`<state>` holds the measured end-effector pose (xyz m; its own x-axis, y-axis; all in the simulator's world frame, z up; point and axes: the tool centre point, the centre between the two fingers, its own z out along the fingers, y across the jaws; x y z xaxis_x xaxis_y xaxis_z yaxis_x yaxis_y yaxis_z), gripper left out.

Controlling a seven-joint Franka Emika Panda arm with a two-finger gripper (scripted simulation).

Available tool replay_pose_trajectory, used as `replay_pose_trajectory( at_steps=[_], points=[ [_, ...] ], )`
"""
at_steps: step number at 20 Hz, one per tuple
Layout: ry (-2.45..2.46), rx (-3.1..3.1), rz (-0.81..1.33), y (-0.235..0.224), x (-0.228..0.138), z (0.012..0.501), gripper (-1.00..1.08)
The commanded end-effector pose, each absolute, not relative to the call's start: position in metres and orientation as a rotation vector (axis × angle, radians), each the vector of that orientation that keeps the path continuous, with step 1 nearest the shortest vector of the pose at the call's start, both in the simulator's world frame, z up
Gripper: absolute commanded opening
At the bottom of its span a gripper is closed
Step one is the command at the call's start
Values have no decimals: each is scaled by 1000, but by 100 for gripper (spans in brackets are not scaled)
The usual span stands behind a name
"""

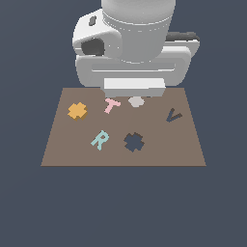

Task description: Insert a designated object into the corresponding slot on a board.

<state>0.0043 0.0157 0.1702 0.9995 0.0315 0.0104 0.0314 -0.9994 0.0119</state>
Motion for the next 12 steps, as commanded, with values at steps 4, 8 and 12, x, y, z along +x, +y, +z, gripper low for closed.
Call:
replay_pose_trajectory(
  at_steps=[4, 8, 12],
  points=[
    [25, 3130, 16, 11, 5, 167, 100],
    [-83, 3129, 15, -10, 6, 154, 100],
    [-285, 3118, 12, -48, 5, 129, 100]
  ],
)
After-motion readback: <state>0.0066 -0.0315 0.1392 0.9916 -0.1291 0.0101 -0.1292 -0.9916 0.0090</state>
